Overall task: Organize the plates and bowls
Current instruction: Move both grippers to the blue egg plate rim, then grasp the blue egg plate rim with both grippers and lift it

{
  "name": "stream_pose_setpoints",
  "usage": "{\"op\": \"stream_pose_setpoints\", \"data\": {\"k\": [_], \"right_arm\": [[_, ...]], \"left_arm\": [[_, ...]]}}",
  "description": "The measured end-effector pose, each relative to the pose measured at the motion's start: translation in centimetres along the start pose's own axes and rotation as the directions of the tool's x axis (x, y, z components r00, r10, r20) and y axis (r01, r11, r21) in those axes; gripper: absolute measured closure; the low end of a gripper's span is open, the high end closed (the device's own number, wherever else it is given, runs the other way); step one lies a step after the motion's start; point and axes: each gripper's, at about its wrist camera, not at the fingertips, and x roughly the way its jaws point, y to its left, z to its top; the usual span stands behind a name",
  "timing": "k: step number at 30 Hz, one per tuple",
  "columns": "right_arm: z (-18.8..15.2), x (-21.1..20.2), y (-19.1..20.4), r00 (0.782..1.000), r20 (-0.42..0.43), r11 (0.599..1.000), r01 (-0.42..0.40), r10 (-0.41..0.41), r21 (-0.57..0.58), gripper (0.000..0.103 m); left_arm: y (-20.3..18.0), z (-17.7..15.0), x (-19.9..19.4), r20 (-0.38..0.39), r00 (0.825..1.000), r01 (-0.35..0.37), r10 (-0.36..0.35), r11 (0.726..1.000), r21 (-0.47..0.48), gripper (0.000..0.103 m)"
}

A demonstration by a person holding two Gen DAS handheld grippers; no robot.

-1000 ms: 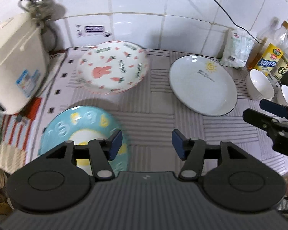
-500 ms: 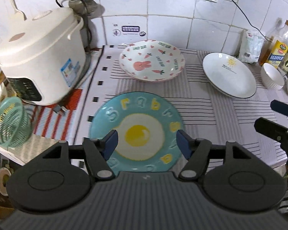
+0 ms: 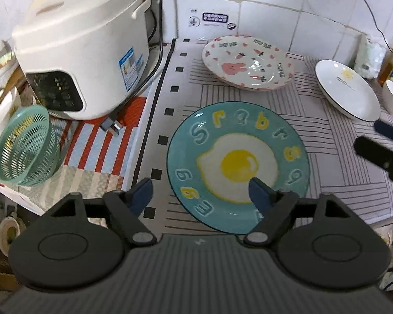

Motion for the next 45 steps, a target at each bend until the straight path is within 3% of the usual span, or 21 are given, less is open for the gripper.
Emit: {"op": "stream_pose_setpoints", "data": {"k": [8,15,18,20,21,23,28,41,45], "right_arm": [[-2.6,4.4,0.1,0.993,-0.116,0.989,-0.007,0.025,0.148,0.013],[-4.8,7.2,0.9,0.973,-0.224,0.981,-0.02,0.064,0.196,0.026],[-5.3,8.3,1.2,0.965,-0.254,0.977,-0.018,0.073,0.213,0.033],[-5.4,8.7,1.1,0.962,-0.263,0.975,-0.009,0.069,0.223,0.038],[-5.5,8.9,1.0,0.961,-0.267,0.973,-0.004,0.067,0.231,0.045],[-5.5,9.4,0.8,0.957,-0.282,0.968,0.01,0.063,0.252,0.054],[-5.3,10.3,0.4,0.948,-0.318,0.961,0.062,0.028,0.27,0.087],[-6.1,11.1,-1.9,0.94,-0.313,0.893,0.024,0.132,0.45,0.091],[-5.6,11.6,-2.3,0.926,-0.339,0.888,0.009,0.166,0.46,0.089]], "left_arm": [[1.7,-0.6,4.0,-0.068,0.997,0.04,-0.039,0.999,0.009,0.021],[2.9,-0.8,6.9,-0.117,0.99,0.072,-0.078,0.996,-0.051,0.023],[2.9,-0.7,7.4,-0.133,0.987,0.088,-0.093,0.995,-0.044,0.033],[2.9,-0.7,7.7,-0.142,0.986,0.087,-0.091,0.996,-0.035,0.049],[2.9,-0.6,7.9,-0.151,0.984,0.088,-0.092,0.996,-0.035,0.053],[3.1,-0.5,8.2,-0.167,0.981,0.092,-0.098,0.995,-0.043,0.072],[3.7,-0.4,8.6,-0.172,0.976,0.122,-0.134,0.989,-0.079,0.078],[3.5,-0.5,8.7,-0.163,0.979,0.098,-0.12,0.986,-0.135,0.077],[3.2,-0.2,8.6,-0.173,0.979,0.086,-0.108,0.988,-0.13,0.077]]}}
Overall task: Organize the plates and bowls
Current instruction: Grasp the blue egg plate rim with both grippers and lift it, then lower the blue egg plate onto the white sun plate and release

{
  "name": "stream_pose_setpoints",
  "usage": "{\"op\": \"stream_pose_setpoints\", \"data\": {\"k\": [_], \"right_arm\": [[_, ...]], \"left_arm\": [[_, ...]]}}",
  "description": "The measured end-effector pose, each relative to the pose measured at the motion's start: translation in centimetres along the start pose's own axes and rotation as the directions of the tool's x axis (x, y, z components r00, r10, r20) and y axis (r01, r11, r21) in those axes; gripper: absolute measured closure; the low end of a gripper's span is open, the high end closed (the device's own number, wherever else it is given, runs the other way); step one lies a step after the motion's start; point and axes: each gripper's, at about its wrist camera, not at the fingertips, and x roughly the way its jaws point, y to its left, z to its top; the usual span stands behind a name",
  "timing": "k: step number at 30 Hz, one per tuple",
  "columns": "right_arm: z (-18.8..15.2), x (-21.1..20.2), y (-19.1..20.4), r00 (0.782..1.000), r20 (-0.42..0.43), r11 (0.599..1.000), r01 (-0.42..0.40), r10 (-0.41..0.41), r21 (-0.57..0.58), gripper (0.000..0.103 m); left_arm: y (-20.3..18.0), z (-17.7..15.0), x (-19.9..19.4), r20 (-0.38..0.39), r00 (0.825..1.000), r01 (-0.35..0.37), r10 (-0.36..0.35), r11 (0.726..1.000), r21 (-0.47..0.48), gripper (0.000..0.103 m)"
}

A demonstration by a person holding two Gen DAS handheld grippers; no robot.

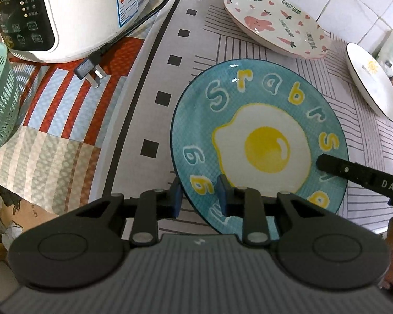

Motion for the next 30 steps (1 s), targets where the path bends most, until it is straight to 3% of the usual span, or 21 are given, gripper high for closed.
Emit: {"op": "stream_pose_setpoints", "data": {"k": [11,19,30], "right_arm": [[2.2,-3.6,-1.5,0.998,-0.038,0.993,-0.059,0.055,-0.105,0.087],[3.9,-9.0,-3.9,0.999,0.016,0.986,-0.044,0.048,-0.163,0.084],[6.9,-13.9,-9.6,0.993,0.114,0.992,-0.021,0.036,-0.126,0.083]], "left_arm": [[-5.4,-0.1,-3.0,0.029,1.0,-0.005,0.004,0.999,0.048,0.078],[-11.7,2.0,-4.5,0.041,0.999,0.011,-0.015,0.995,0.104,0.078],[-19.9,4.6,-3.8,0.075,0.996,0.022,-0.04,0.975,0.221,0.078]]}}
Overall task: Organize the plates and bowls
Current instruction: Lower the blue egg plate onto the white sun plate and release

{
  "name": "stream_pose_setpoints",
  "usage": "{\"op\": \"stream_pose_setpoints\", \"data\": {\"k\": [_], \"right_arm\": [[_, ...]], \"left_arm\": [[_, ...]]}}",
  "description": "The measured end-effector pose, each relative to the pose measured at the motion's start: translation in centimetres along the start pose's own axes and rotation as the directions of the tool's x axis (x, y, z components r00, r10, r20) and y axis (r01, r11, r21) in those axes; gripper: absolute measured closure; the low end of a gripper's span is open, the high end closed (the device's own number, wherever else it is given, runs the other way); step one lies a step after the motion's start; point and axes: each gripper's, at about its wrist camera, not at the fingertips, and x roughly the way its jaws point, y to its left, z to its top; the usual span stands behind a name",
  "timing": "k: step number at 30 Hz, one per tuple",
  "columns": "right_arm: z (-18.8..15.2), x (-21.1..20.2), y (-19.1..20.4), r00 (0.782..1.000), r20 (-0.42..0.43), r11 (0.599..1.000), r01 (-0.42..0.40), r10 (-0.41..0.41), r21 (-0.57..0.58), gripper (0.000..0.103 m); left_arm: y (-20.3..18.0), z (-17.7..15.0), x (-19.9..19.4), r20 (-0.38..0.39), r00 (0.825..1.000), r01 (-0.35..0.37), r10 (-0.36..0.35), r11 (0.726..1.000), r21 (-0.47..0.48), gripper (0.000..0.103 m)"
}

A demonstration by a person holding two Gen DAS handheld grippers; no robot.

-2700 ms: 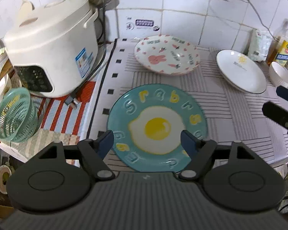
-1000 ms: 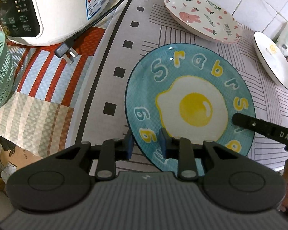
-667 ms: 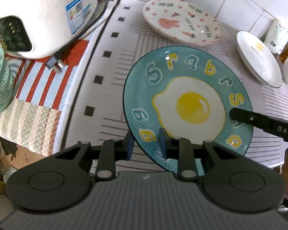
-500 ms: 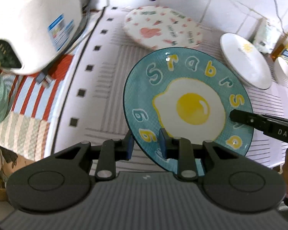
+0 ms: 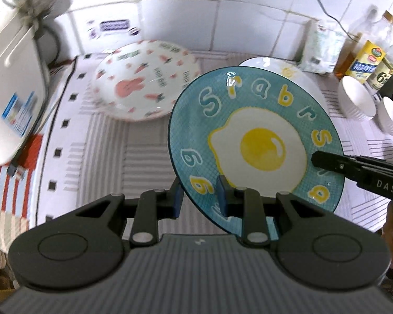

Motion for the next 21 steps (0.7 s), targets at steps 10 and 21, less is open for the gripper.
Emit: {"op": "stream_pose_setpoints", "data": {"k": [10,21], "right_arm": [[3.1,-1.4,-5.5,0.999,0.031,0.999,0.031,-0.032,0.018,0.082],[6.2,0.2,-10.3,0.997,-0.025,0.997,0.077,-0.076,0.024,0.082]], "left_arm": [[-4.6,4.6,4.0,-0.03,0.999,0.03,-0.029,0.999,0.018,0.078],[-6.3,8.0,9.5,-0.116,0.992,0.044,-0.048,0.998,-0.038,0.078]]}}
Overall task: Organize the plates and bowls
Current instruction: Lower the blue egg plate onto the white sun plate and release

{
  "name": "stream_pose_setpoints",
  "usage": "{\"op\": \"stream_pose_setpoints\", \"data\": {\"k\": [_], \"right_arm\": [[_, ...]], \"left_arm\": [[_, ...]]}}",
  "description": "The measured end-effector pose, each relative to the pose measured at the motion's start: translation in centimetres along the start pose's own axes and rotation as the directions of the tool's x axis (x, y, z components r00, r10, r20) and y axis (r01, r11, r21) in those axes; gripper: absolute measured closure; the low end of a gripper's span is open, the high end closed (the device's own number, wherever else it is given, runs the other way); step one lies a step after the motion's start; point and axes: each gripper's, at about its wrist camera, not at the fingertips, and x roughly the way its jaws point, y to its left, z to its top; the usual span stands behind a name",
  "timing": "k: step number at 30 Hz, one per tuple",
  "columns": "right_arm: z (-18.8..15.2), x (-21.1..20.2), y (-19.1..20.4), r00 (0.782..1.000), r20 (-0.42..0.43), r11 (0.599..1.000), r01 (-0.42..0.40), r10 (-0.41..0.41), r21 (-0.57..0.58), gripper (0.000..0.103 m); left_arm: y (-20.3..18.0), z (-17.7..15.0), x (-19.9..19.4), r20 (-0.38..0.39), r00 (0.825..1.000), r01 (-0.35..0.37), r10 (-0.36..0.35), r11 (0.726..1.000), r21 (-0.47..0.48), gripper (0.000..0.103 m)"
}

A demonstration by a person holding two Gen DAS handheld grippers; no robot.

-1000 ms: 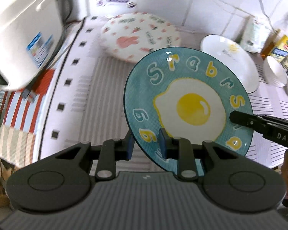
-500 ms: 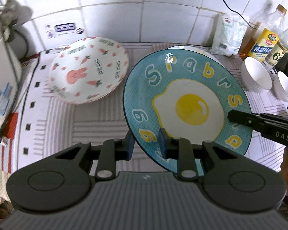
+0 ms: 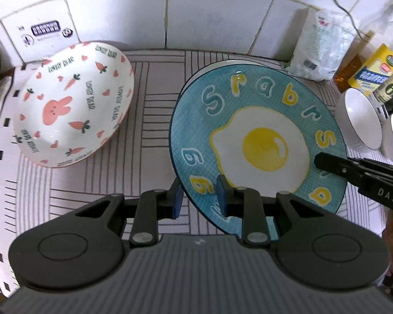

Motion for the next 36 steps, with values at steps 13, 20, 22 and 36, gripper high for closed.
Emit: {"op": "stream_pose_setpoints", "data": {"k": [13,20,22,36], "right_arm": [[2.1,2.3,-1.1,0.995,-0.091,0.998,0.039,-0.042,-0.044,0.082],[3.1,2.6,0.5,0.98,-0.167,0.991,0.095,-0.111,-0.1,0.081],[3.6,3.0,0.7,0.975,-0.185,0.99,0.104,-0.12,-0.091,0.081],[3.4,4.3,3.8,0.932,-0.197,0.934,0.251,-0.304,-0.254,0.064]], "left_arm": [[-0.1,1.6,2.5,-0.121,0.993,-0.007,0.005,1.0,-0.019,0.078],[0.2,1.7,3.1,-0.135,0.991,-0.027,0.018,0.998,-0.058,0.077],[-0.1,1.8,3.0,-0.137,0.99,-0.034,0.027,0.998,-0.045,0.077],[-0.6,1.9,3.5,-0.141,0.988,-0.067,0.066,0.998,-0.004,0.077]]}}
